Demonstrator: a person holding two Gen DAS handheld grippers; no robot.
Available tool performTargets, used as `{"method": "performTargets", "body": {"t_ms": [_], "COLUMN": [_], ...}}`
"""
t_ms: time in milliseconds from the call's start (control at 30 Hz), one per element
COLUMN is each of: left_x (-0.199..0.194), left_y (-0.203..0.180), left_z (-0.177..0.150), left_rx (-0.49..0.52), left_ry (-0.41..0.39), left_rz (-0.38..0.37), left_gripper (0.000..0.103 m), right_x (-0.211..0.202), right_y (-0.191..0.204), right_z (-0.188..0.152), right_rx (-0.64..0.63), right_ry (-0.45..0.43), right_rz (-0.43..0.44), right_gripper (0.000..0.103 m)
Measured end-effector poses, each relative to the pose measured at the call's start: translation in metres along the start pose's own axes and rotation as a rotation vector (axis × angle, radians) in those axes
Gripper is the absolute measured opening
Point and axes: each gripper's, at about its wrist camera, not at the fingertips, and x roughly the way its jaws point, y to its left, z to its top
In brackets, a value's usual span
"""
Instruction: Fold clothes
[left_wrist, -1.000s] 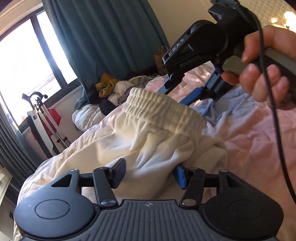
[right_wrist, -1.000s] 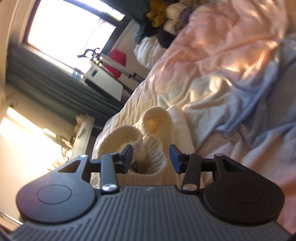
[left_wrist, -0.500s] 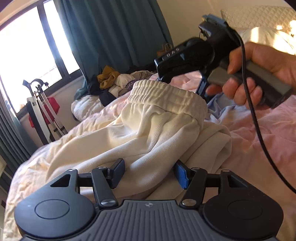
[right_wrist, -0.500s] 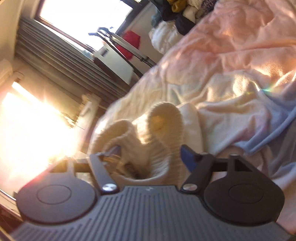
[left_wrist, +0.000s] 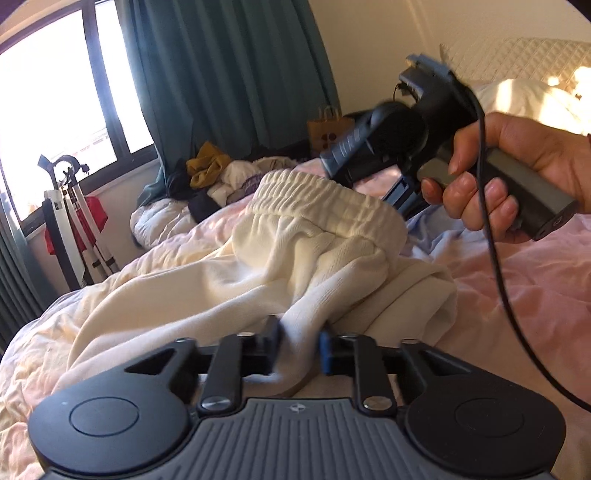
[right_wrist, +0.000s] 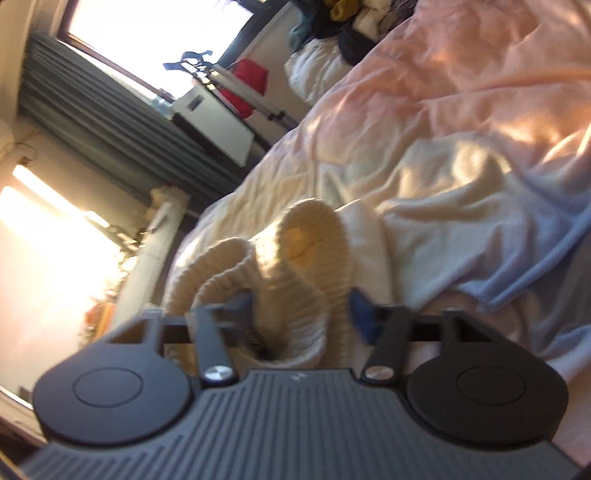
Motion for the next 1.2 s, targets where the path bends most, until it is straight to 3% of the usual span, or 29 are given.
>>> {"method": "performTargets", "body": {"t_ms": [67,133,267,367,500,633,733,967,1067,1167,1200], "left_x": [-0.005,-0.014,-0.026,-0.027,-0.033,-0.043,-0.040,-0.042,-0.051,-0.057,-0.057], "left_y": [0.001,0.000,-0.003,-0.003,0.010,0.025,0.030,0.039,0.042,0.039,0.037], "left_z": [0.000,0.003,0.003,-0.002,-0.002,0.002,0.004,0.002,-0.001,-0.002,-0.002], "left_rx": [-0.006,-0.013,-0.013,-0.035,-0.159,-0.272,-0.312,-0.334,-0.327,-0.285,-0.270], "left_ry": [-0.008,-0.027,-0.035,-0.034,-0.074,-0.125,-0.117,-0.048,-0.025,-0.024,-0.021], "left_rz": [-0.011,-0.025,-0.041,-0.060,-0.125,-0.165,-0.157,-0.128,-0.104,-0.078,-0.069], "left_gripper": [0.013,0.007,0.007,0.010,0.015,0.033,0.034,0.039,0.045,0.058,0.061], "right_x": [-0.006,-0.015,-0.035,-0.038,-0.029,-0.021,-0.027,-0.055,-0.077,-0.094,-0.092], "right_y": [-0.005,-0.006,-0.001,-0.004,0.001,0.005,0.002,0.001,-0.006,-0.012,-0.011], "right_z": [0.001,0.003,0.002,-0.003,-0.010,-0.018,-0.027,-0.044,-0.037,-0.029,-0.027], "right_rx": [0.039,0.068,0.079,0.097,0.085,0.074,0.079,0.099,0.140,0.152,0.138], "right_ry": [-0.013,-0.029,-0.057,-0.021,0.035,0.091,0.115,0.061,-0.020,-0.113,-0.109], "right_rz": [0.023,0.047,0.072,0.116,0.132,0.144,0.131,0.063,0.082,0.104,0.106], "right_gripper": [0.005,0.004,0.004,0.004,0.004,0.004,0.003,0.003,0.006,0.006,0.007]}}
